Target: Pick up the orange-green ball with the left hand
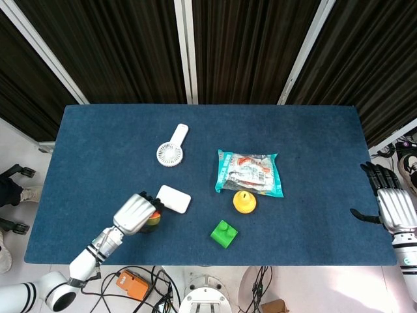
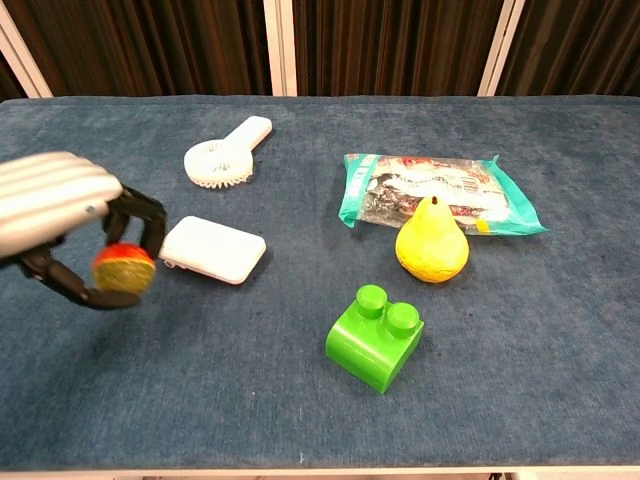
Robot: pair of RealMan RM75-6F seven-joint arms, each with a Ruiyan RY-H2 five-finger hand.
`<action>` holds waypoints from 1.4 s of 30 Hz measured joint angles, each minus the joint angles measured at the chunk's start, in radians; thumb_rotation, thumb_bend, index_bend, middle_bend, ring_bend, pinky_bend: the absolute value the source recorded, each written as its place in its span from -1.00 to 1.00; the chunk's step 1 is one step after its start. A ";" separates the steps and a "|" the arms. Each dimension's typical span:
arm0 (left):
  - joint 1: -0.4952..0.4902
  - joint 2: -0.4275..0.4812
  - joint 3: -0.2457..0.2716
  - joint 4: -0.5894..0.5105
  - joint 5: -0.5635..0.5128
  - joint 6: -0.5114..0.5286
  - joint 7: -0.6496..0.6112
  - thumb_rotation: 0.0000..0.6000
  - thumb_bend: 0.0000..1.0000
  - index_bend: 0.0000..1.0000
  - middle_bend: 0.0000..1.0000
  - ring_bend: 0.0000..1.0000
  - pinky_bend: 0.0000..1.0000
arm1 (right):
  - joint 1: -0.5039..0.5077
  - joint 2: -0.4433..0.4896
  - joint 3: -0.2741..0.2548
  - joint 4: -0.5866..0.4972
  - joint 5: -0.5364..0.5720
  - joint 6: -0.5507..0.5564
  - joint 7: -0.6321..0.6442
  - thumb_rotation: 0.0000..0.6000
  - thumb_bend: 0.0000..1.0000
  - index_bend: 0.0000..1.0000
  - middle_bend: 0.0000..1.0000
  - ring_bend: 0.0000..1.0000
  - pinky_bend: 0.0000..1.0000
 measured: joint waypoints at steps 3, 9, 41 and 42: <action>-0.019 -0.025 0.004 0.000 0.007 -0.031 0.036 1.00 -0.57 0.05 0.15 0.09 -0.04 | -0.004 0.001 -0.001 0.001 0.000 0.004 0.003 1.00 -0.44 -0.79 -0.82 -1.00 -0.79; -0.046 -0.070 0.009 0.002 0.009 -0.078 0.098 1.00 -0.61 0.04 0.10 0.00 -0.10 | -0.010 0.001 -0.002 0.006 0.002 0.010 0.009 1.00 -0.44 -0.79 -0.82 -1.00 -0.79; 0.062 0.090 0.002 -0.084 -0.053 0.141 0.065 1.00 -1.00 -0.95 -0.94 -0.96 -0.63 | -0.011 -0.003 0.004 0.025 0.006 0.006 0.028 1.00 -0.44 -0.79 -0.82 -1.00 -0.79; 0.073 0.109 -0.006 -0.089 -0.073 0.154 0.053 1.00 -1.00 -0.95 -0.94 -0.96 -0.63 | -0.010 -0.003 0.004 0.027 0.007 0.005 0.029 1.00 -0.44 -0.79 -0.82 -1.00 -0.79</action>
